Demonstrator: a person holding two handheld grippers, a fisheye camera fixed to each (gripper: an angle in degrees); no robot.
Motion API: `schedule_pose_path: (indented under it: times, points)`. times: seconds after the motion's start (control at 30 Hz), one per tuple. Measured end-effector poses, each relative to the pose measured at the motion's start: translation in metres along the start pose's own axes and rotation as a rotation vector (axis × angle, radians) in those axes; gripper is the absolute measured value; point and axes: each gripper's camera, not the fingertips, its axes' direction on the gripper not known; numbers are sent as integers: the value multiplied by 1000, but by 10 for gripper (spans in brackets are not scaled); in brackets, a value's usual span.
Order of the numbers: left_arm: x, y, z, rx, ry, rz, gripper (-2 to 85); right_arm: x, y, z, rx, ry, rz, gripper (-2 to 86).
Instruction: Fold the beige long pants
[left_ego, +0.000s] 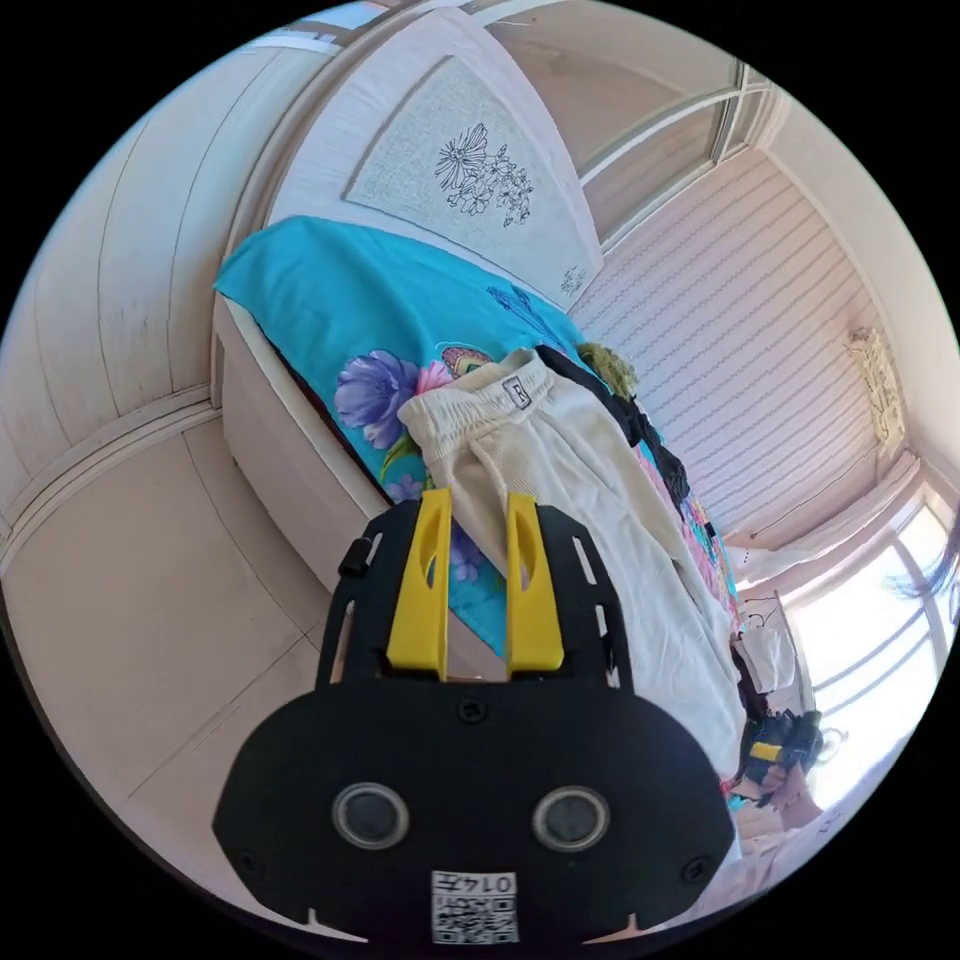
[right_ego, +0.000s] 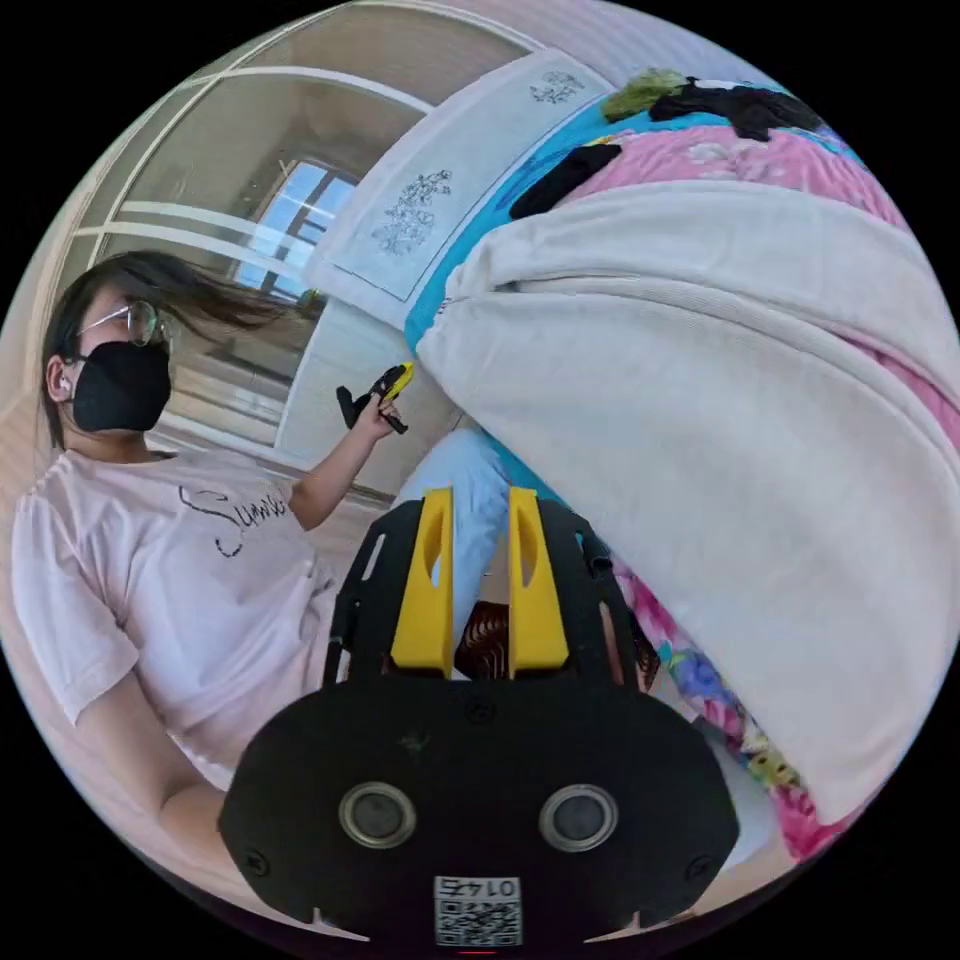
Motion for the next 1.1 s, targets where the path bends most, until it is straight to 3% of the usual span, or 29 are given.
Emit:
schedule_pose_path:
  times: [0.13, 0.27, 0.47, 0.63, 1.1]
  points:
    - [-7, -11, 8, -38, 113, -79, 108, 59, 111, -61, 390, 10, 354, 111]
    - [16, -27, 17, -106, 10, 17, 107, 104, 202, -99, 661, -19, 588, 109]
    - [37, -51, 37, -227, -143, 50, 107, 150, 287, -120, 717, 150, 882, 137]
    - [41, -63, 42, -247, -149, 5, 109, 191, 324, -134, 815, 77, 940, 150]
    - [22, -80, 21, -203, -12, -178, 123, 214, 371, -176, 782, 80, 808, 32]
